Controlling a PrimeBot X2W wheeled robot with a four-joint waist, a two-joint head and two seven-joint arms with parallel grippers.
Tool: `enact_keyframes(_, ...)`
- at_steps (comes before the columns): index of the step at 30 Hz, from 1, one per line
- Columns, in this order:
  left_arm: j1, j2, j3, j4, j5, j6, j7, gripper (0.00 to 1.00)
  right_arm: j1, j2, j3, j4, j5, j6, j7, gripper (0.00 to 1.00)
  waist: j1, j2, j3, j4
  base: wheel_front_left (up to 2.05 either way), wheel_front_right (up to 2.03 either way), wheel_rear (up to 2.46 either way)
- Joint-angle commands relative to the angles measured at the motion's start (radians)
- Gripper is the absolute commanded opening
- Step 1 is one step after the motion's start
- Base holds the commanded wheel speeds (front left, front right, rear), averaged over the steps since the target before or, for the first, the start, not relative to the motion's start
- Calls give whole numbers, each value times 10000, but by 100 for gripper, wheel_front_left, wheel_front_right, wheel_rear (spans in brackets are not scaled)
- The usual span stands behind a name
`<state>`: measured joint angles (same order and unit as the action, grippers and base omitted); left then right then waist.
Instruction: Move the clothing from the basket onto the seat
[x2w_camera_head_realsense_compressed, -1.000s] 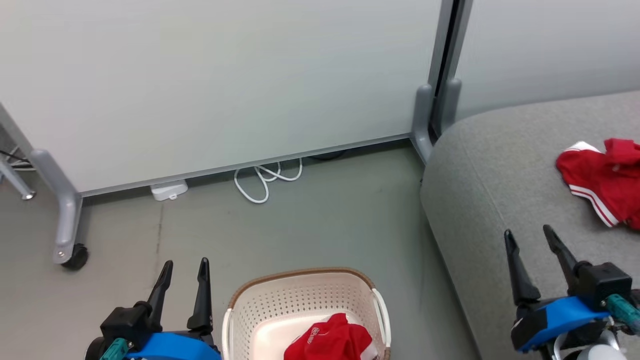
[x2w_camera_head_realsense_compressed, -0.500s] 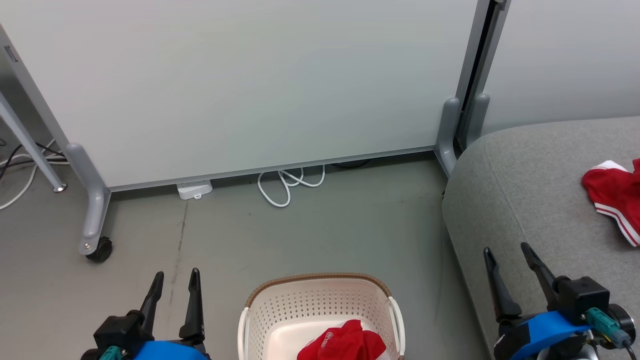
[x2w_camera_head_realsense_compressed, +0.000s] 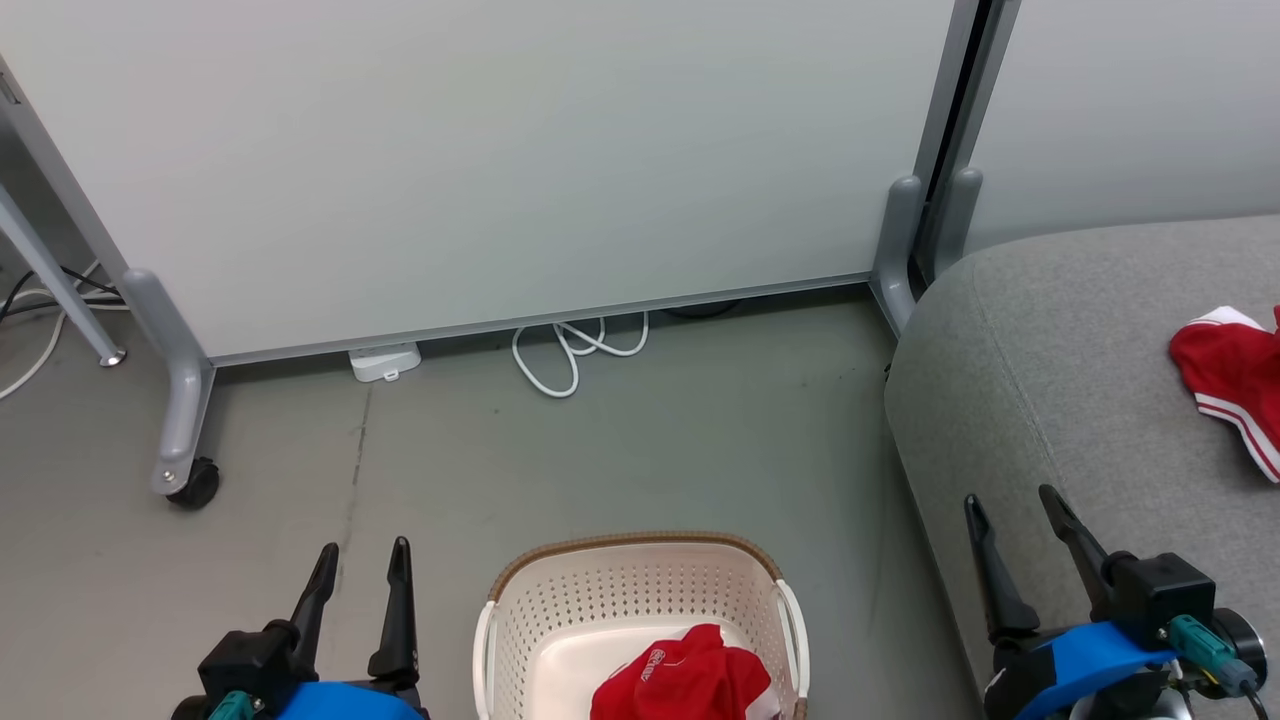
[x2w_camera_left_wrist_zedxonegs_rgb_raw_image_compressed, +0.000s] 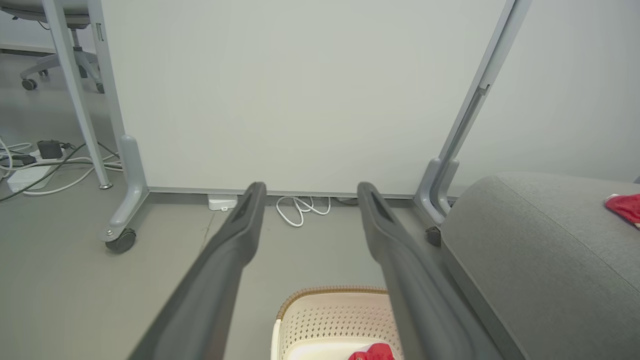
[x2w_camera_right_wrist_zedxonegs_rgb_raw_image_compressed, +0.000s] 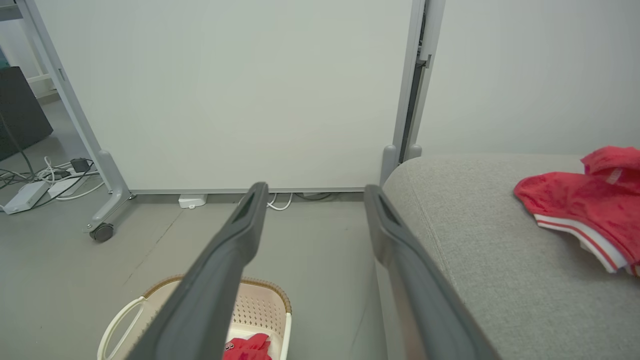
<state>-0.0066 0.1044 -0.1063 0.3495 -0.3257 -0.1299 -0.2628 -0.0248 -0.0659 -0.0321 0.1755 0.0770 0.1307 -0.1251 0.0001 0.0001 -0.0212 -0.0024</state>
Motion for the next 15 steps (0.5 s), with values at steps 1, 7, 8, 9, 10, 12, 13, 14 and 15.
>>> enact_keyframes(1,-121,37,-14,-7,-3,-11,-28,100,-44,45,15,15,-19,1,-59,100,-1,-1,33,-2,0,0,0)
enact_keyframes(7,-352,101,-278,-52,-32,-9,-28,100,-404,80,131,-255,-7,1,-68,100,-1,-1,696,-126,0,0,0)
enact_keyframes(8,-436,122,-325,-63,-37,-9,-28,100,-515,83,166,-332,-6,1,-81,100,-1,-1,925,-168,0,0,0)
enact_keyframes(9,-544,140,-392,-80,-38,-9,-30,100,-638,85,199,-416,-2,1,-86,100,-1,-1,1189,-215,0,0,0)
enact_keyframes(10,-685,157,-460,-87,-34,-9,-30,100,-790,90,228,-498,7,1,-122,100,-1,-1,1455,-266,0,0,0)
enact_keyframes(12,-982,178,-576,-77,-20,-9,-28,100,-1139,97,301,-639,16,1,-199,100,-1,-1,2053,-388,0,0,0)
enact_keyframes(13,-1161,204,-620,-83,-16,-9,-28,100,-1339,101,361,-737,27,1,-193,100,-1,-1,2413,-469,0,0,0)
enact_keyframes(14,-1356,238,-685,-61,-3,-9,-28,100,-1544,105,410,-776,21,1,-218,100,-1,-1,2713,-540,0,0,0)
enact_keyframes(15,-1539,289,-749,-43,7,-9,-28,100,-1757,106,481,-841,29,1,-226,100,-1,-1,3083,-622,0,0,0)
